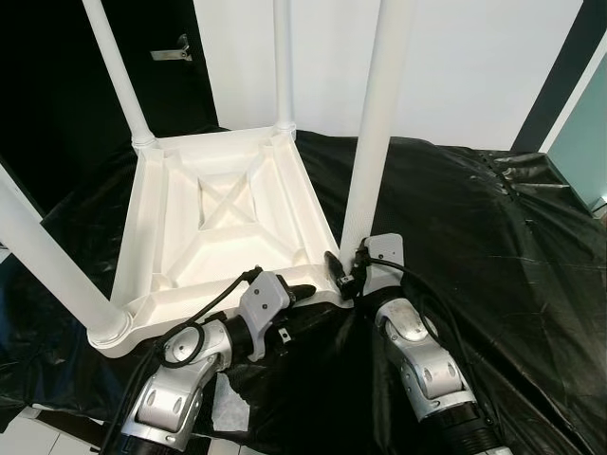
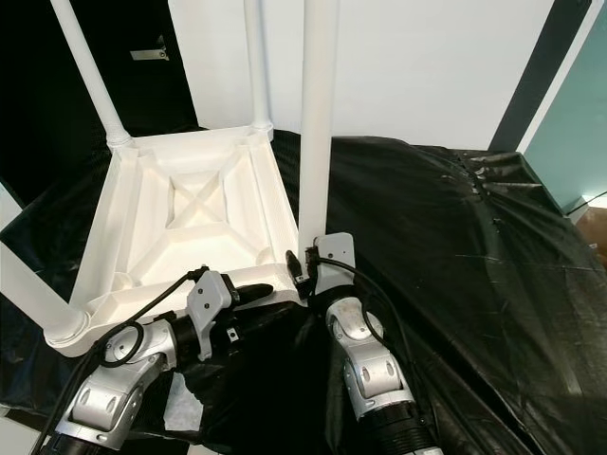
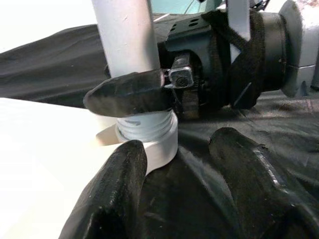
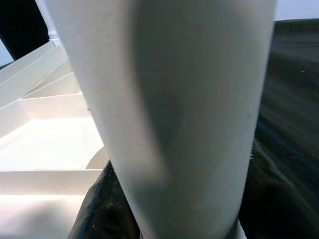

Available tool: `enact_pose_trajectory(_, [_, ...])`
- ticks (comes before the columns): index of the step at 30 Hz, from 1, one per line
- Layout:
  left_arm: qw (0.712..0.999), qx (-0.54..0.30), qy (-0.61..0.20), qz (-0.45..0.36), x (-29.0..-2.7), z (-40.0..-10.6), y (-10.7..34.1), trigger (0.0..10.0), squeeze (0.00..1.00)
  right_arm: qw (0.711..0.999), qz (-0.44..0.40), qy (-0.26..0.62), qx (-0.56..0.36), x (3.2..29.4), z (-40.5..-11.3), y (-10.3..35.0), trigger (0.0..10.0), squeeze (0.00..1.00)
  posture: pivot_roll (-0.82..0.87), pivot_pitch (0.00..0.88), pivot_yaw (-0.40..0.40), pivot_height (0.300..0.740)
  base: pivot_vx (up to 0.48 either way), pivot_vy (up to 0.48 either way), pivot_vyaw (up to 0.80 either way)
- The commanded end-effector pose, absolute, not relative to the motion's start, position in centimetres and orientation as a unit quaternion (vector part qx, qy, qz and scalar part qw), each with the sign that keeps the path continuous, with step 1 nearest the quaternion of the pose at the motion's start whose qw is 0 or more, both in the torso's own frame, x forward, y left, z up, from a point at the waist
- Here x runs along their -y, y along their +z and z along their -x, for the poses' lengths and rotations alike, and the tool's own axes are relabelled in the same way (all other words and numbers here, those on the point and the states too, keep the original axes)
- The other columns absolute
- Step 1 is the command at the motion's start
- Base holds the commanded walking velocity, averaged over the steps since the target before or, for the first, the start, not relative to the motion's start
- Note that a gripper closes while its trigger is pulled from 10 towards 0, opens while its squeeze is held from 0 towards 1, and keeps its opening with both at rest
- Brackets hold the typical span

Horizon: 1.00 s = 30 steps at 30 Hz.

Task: Building children table

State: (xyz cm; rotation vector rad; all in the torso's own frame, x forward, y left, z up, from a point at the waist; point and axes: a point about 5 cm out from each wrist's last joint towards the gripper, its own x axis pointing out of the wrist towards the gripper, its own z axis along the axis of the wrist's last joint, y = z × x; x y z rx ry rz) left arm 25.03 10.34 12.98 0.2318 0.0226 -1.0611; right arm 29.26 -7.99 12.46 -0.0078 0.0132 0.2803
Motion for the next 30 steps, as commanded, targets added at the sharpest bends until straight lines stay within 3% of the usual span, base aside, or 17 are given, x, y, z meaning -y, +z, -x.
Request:
enact_pose_trajectory(1, [0.864,-0.012,-0.490,-0.114,-10.5,-25.2,13.1,10.0,0.00,0.992,-0.009,0.117,-0.048,8.0,-28.8,11.0,10.0,0.00,-0.01,0.000,-0.032,0.740,0.000,0.000,0.00])
enact_pose_trajectory(3, [0.865,-0.011,-0.489,-0.114,-10.5,-25.2,13.1,10.0,0.00,0.992,-0.008,0.116,-0.046,8.1,-28.8,11.1,10.0,0.00,-0.01,0.000,-0.032,0.740,0.000,0.000,0.00])
enact_pose_trajectory(4, [0.866,-0.011,-0.488,-0.114,-10.5,-25.2,13.1,10.0,0.00,0.992,-0.007,0.116,-0.045,8.2,-28.9,11.2,10.0,0.24,-0.01,0.000,-0.032,0.740,0.000,0.000,0.00])
enact_pose_trajectory(5, [0.866,-0.010,-0.487,-0.114,-10.5,-25.2,13.2,10.0,0.00,0.992,-0.008,0.118,-0.046,8.3,-28.9,11.2,10.0,1.00,-0.01,0.000,-0.031,0.740,0.000,0.000,0.00])
enact_pose_trajectory(18, [0.877,-0.001,-0.467,-0.113,-10.8,-25.9,13.7,10.0,0.00,0.984,0.001,0.181,-0.005,10.5,-29.0,12.4,10.0,1.00,0.00,0.000,-0.037,0.740,0.000,0.000,0.00])
enact_pose_trajectory(24, [0.876,0.002,-0.467,-0.120,-11.1,-26.2,14.1,10.0,0.00,0.945,0.051,0.323,0.001,12.8,-29.1,13.0,10.0,1.00,-0.01,0.000,-0.020,0.740,0.000,0.000,0.00])
enact_pose_trajectory(30, [0.875,0.001,-0.469,-0.122,-11.3,-26.3,14.2,10.0,0.00,0.917,0.077,0.390,-0.009,13.3,-29.5,13.2,10.0,1.00,-0.01,0.000,-0.009,0.740,0.000,0.000,0.00])
